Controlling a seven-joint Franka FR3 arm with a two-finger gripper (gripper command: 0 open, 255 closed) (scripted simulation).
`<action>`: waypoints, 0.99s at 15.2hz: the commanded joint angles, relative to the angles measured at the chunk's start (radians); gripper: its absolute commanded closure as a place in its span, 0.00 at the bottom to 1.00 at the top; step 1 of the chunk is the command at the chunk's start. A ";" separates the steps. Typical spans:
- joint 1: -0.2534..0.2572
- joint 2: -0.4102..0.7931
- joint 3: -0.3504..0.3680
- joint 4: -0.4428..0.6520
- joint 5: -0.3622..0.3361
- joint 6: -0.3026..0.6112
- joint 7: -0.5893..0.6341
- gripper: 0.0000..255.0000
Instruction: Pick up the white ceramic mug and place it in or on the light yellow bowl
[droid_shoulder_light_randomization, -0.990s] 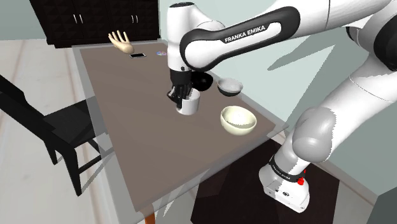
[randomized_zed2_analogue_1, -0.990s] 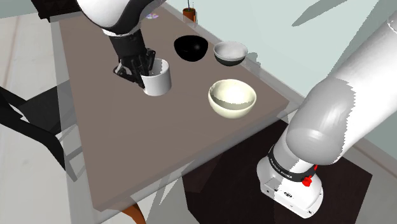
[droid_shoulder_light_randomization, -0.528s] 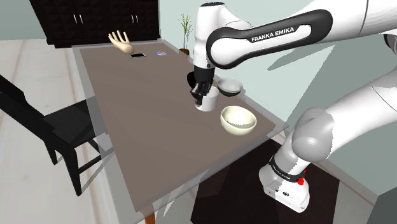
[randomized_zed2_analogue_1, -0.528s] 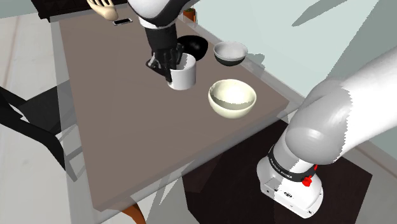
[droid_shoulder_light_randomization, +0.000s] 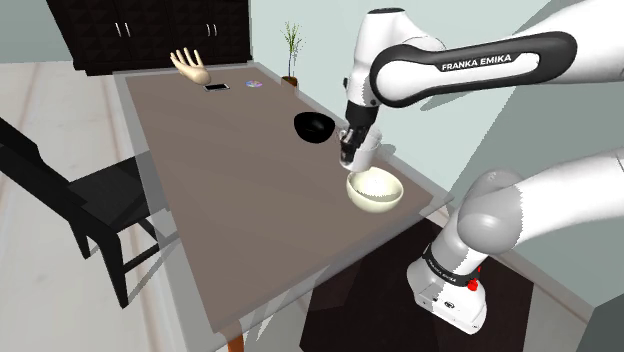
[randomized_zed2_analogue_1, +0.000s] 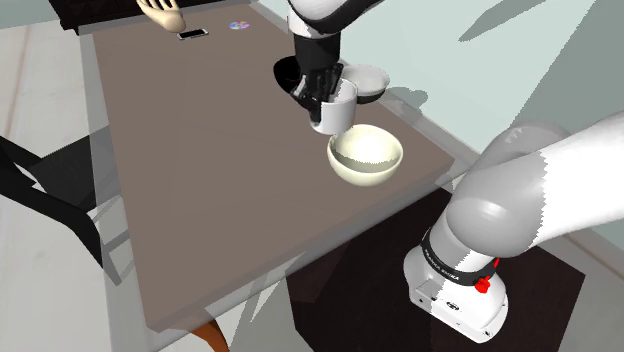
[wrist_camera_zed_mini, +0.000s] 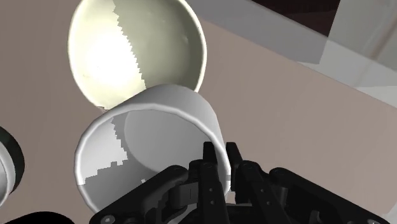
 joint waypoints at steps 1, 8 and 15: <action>-0.017 -0.064 -0.040 -0.037 -0.021 -0.025 -0.047 1.00; -0.067 -0.179 -0.128 -0.141 -0.081 -0.034 -0.141 1.00; -0.068 -0.152 -0.128 -0.221 -0.084 0.075 -0.136 1.00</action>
